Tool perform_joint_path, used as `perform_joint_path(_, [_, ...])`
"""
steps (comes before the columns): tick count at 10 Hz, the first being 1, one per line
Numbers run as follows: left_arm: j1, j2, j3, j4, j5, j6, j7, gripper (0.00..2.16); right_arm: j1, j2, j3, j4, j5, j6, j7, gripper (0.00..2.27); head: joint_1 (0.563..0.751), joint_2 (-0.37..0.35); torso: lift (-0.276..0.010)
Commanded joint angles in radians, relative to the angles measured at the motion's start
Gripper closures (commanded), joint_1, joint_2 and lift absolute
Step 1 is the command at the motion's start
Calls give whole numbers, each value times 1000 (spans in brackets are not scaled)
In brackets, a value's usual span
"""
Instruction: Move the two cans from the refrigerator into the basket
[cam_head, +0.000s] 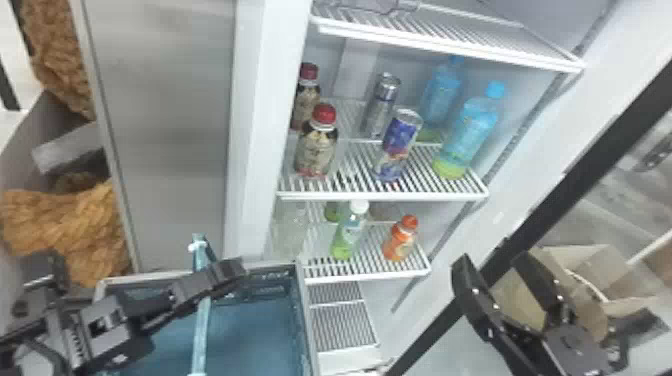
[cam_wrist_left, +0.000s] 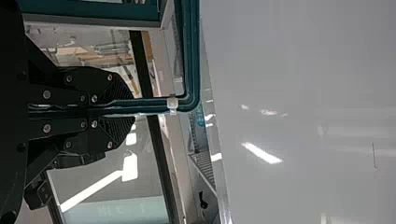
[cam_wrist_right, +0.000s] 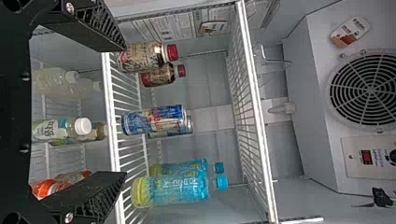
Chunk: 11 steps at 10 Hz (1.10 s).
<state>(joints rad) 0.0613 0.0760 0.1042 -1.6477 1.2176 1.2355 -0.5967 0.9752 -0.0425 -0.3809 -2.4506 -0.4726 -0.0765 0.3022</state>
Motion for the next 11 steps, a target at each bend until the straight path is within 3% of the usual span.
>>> perform_joint_path(1, [0, -1, -1, 2, 5, -3, 0, 1191, -45, 3, 0, 15, 26, 27, -8, 91, 695, -350, -31])
perform_joint_path(11, [3, 4, 1, 0, 17, -18, 0, 1191, -425, 1, 4, 299, 122, 108, -14, 87, 695, -350, -31])
